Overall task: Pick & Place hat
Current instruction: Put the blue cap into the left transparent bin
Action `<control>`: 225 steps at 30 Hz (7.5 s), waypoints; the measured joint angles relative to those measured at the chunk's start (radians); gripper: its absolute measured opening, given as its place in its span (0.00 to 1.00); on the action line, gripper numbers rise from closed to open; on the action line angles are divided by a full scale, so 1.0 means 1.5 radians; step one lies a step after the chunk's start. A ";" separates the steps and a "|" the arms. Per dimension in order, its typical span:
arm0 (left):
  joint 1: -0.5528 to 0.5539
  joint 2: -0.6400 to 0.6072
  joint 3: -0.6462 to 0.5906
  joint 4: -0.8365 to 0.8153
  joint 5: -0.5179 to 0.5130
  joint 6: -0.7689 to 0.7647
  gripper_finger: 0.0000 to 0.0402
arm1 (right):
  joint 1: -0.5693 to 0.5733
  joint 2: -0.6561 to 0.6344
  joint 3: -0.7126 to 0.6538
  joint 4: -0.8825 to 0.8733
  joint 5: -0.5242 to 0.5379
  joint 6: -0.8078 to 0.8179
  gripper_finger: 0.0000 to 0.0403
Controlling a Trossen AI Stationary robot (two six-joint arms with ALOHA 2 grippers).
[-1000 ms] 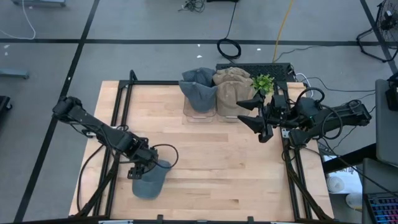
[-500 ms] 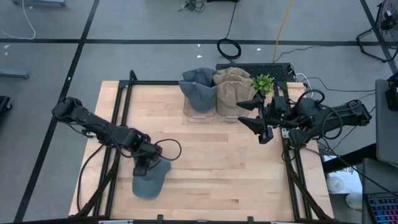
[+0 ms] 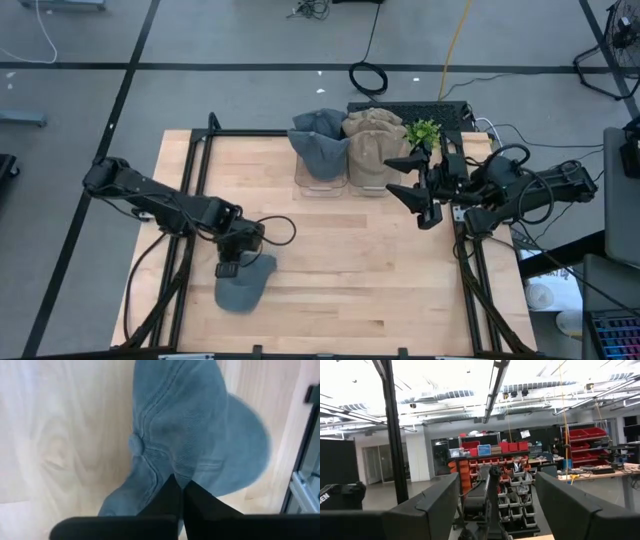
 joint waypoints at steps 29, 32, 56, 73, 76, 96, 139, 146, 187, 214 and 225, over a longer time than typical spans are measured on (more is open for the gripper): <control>0.004 -0.001 0.558 -0.228 -0.458 0.101 0.00 | 0.000 -0.023 0.000 -0.072 0.138 0.070 0.84; 0.007 0.000 0.592 -0.225 -0.503 0.119 0.00 | 0.000 -0.023 0.000 -0.073 0.138 0.084 0.83; 0.078 0.181 0.831 0.016 -0.697 0.465 0.00 | -0.021 0.060 0.000 -0.111 0.121 0.242 0.83; 0.084 0.211 0.847 0.216 -0.694 0.535 0.00 | -0.053 0.090 0.000 -0.020 0.046 0.230 0.83; 0.089 0.219 0.848 0.236 -0.696 0.542 0.00 | -0.053 0.105 0.000 0.008 0.033 0.230 0.83; 0.089 0.249 0.846 0.245 -0.714 0.554 0.00 | -0.055 0.126 0.000 0.049 0.035 0.231 0.03; 0.159 0.174 0.847 0.000 -0.172 0.177 0.66 | -0.041 0.055 0.000 -0.231 -0.248 0.289 0.00; 0.187 0.174 0.847 -0.002 -0.140 0.178 0.66 | -0.026 0.091 0.000 -0.210 -0.248 0.294 0.00; 0.217 0.258 0.846 0.020 0.147 0.187 0.06 | -0.014 0.103 0.000 -0.191 -0.249 0.285 0.00; 0.258 0.155 0.847 -0.159 -0.123 0.426 0.06 | -0.015 -0.058 0.001 -0.241 -0.068 0.151 0.35; 0.252 0.156 0.847 -0.175 -0.300 0.456 0.06 | -0.015 -0.093 0.001 -0.165 -0.050 0.060 0.35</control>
